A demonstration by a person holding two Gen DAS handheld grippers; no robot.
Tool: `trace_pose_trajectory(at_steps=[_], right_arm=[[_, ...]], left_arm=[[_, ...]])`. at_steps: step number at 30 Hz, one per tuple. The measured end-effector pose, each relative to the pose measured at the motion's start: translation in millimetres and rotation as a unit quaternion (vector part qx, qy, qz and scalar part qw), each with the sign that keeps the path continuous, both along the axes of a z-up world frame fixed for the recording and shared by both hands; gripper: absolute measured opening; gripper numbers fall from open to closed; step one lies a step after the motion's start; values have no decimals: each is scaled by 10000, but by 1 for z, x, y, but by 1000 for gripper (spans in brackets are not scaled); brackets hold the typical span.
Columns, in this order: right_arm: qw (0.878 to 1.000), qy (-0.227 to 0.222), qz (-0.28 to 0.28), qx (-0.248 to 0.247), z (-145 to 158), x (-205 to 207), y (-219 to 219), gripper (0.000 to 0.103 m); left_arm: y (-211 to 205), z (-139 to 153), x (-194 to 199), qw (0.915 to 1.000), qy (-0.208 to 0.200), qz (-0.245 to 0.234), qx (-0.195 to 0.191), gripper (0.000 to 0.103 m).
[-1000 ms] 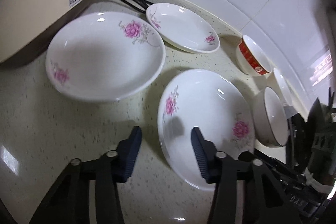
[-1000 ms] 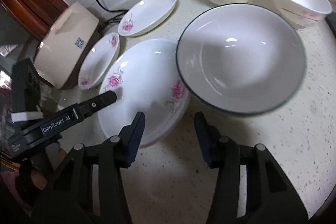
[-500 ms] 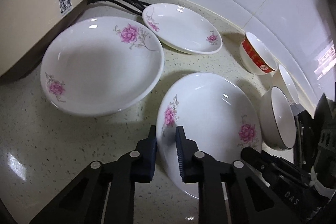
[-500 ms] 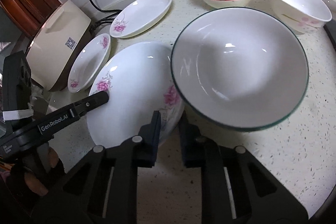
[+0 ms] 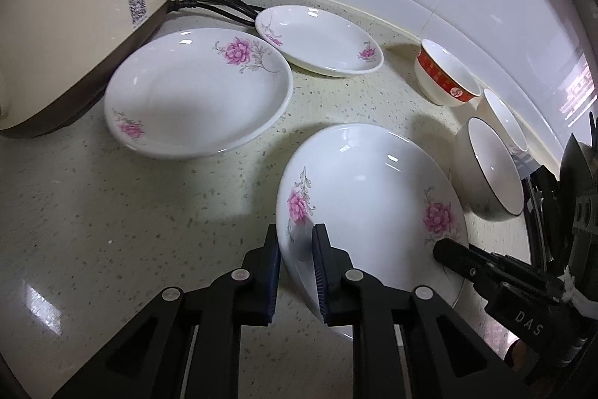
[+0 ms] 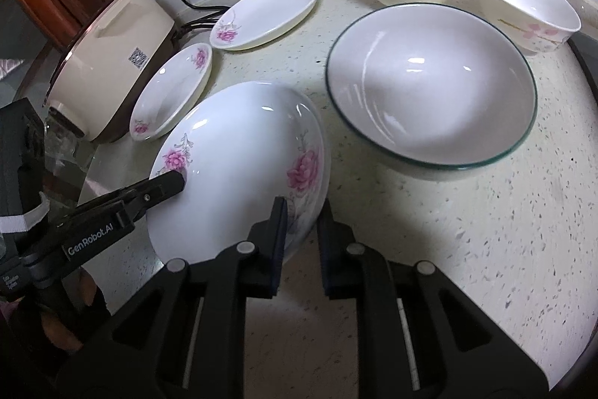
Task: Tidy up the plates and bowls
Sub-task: 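Carry both held plates toward the counter corner by the glass door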
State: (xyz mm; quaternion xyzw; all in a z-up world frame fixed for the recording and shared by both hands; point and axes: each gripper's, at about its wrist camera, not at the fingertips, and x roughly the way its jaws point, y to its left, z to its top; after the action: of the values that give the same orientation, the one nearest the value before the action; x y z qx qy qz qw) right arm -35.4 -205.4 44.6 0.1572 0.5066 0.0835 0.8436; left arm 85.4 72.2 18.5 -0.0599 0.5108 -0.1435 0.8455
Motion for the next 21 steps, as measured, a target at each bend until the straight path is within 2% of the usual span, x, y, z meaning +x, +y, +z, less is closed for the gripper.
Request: trace_pose_trajectory(at_steps=[11,21], right_arm=[[9979,-190,593,-152,13,-7,43,19],[9882,-187,1516,-56,9,-7,130,19]], left_arm=[[37,14,-30,9987,-199,466,-87,18],[112,15,-67,9905,-154,1363,47,18]])
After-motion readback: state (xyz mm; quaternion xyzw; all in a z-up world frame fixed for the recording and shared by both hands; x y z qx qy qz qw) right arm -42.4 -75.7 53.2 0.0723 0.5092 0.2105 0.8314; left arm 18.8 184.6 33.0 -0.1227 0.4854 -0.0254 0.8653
